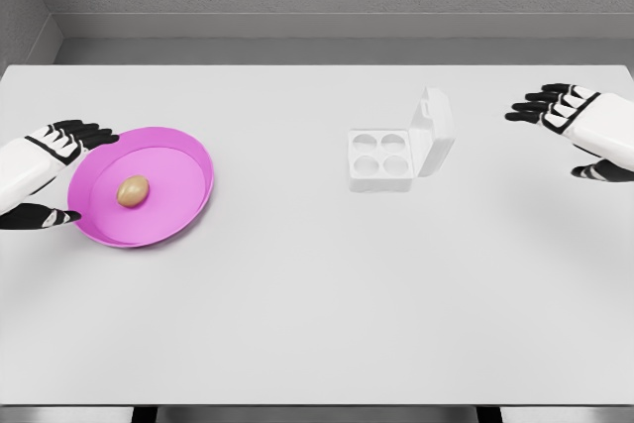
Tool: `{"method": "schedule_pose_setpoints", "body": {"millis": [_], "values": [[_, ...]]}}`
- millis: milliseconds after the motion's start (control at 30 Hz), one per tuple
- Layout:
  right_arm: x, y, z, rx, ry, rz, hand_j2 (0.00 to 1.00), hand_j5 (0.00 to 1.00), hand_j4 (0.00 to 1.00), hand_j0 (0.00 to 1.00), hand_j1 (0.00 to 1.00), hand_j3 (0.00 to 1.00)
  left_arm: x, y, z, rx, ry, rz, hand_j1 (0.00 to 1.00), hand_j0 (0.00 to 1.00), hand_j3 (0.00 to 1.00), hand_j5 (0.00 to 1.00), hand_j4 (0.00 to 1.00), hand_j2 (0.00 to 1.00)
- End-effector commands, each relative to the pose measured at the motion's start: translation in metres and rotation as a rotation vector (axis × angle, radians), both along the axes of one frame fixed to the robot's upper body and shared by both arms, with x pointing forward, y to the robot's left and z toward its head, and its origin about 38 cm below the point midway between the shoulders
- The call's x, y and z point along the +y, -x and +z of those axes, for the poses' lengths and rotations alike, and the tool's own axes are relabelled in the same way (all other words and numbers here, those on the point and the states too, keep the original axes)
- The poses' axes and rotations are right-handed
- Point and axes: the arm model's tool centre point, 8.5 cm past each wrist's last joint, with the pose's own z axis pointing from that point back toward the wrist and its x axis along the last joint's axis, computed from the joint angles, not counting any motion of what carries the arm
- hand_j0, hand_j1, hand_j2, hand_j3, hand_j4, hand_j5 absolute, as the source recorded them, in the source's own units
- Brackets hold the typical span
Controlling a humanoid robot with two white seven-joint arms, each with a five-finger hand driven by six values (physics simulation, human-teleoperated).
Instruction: Pack egg into the box and close the box lid
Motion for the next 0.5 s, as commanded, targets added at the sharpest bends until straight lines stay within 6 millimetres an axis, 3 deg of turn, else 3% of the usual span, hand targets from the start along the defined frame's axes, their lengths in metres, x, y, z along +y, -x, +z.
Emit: {"method": "schedule_pose_setpoints", "body": {"millis": [0, 133, 200, 233, 333, 367, 467], "values": [[-0.001, 0.0, 0.003, -0.005, -0.005, -0.001, 1.0, 1.0, 1.0, 1.0, 1.0, 1.0, -0.001, 0.0, 0.0, 0.012, -0.006, -0.005, 1.0, 1.0, 1.0, 1.0, 1.0, 1.0], [-0.002, 0.0, 0.002, 0.002, 0.01, -0.003, 1.0, 1.0, 1.0, 1.0, 1.0, 1.0, -0.001, -0.003, 0.001, 0.07, -0.074, -0.03, 1.0, 1.0, 1.0, 1.0, 1.0, 1.0], [-0.001, 0.001, 0.001, 0.007, 0.016, 0.001, 1.0, 1.0, 1.0, 1.0, 1.0, 1.0, 0.008, -0.008, 0.024, 0.049, -0.158, -0.041, 1.0, 1.0, 1.0, 1.0, 1.0, 1.0], [-0.002, 0.002, 0.0, 0.013, 0.027, 0.002, 1.0, 1.0, 1.0, 1.0, 1.0, 1.0, -0.002, -0.008, 0.033, 0.016, -0.142, -0.069, 1.0, 1.0, 1.0, 1.0, 1.0, 1.0], [-0.003, 0.004, 0.006, 0.005, 0.049, 0.008, 1.0, 1.0, 1.0, 1.0, 1.0, 1.0, -0.029, -0.013, 0.033, 0.025, -0.076, -0.162, 1.0, 1.0, 1.0, 1.0, 1.0, 1.0], [-0.004, 0.004, 0.006, 0.007, 0.053, 0.007, 1.0, 1.0, 1.0, 1.0, 1.0, 1.0, -0.043, -0.014, 0.029, 0.057, -0.033, -0.219, 0.94, 0.94, 0.94, 0.94, 0.94, 0.94], [-0.002, 0.003, 0.004, 0.007, 0.044, 0.008, 1.0, 1.0, 1.0, 1.0, 1.0, 1.0, -0.042, -0.011, 0.036, 0.167, 0.009, -0.295, 0.9, 0.9, 0.9, 0.9, 0.9, 0.9]]}}
